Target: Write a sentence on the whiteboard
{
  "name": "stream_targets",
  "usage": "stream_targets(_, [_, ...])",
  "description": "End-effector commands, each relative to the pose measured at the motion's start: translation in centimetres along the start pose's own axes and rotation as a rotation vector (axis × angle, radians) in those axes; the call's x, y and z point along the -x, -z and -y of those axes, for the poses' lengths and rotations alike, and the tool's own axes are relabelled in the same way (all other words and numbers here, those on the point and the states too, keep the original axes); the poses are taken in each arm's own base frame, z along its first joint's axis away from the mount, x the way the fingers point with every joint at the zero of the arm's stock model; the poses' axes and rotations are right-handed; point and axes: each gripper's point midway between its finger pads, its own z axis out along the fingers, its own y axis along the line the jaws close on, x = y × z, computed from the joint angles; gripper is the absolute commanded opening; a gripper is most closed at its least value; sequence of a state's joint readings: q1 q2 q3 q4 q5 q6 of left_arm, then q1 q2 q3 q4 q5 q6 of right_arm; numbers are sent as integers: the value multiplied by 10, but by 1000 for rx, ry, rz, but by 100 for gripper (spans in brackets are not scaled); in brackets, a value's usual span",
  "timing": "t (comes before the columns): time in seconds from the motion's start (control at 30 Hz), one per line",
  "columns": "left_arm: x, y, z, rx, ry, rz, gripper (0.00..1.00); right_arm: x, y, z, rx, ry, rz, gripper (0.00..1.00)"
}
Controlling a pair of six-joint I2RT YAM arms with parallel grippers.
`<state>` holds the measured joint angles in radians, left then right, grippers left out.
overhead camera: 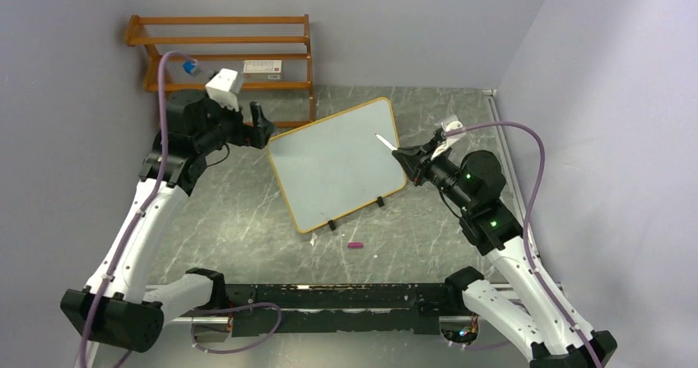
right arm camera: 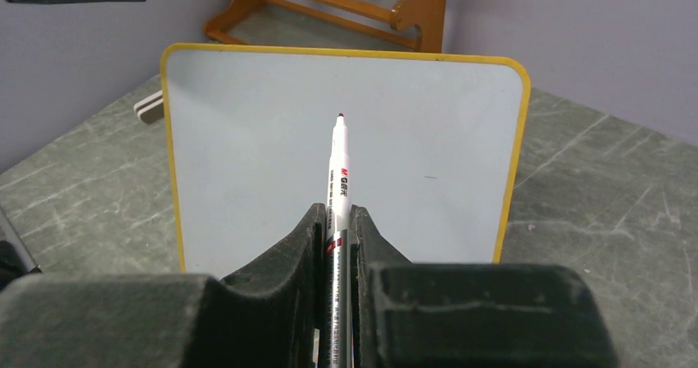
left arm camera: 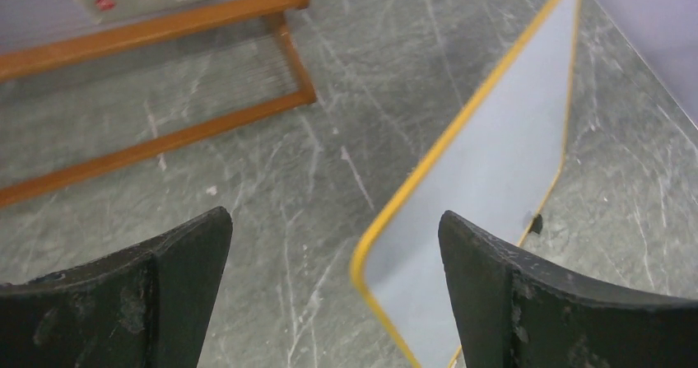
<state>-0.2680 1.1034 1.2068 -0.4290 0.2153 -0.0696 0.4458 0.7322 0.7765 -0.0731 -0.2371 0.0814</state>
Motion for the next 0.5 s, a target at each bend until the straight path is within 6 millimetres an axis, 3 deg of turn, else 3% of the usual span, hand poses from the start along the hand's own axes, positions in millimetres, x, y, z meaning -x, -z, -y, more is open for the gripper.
stream_targets(0.0, [4,4,-12,-99,104,73,98,9,-4,-12,62,0,11,0])
stream_targets(0.17, [-16,-1,-24,-129,153,49,94,3,-12,-25,104,-20,-6,0])
stream_targets(0.33, [-33,-7,-29,-157,180,42,95,-3,-22,-51,136,11,-21,0])
stream_targets(0.47, [-38,-11,-20,-291,239,30,91,-8,-29,-75,150,53,-36,0])
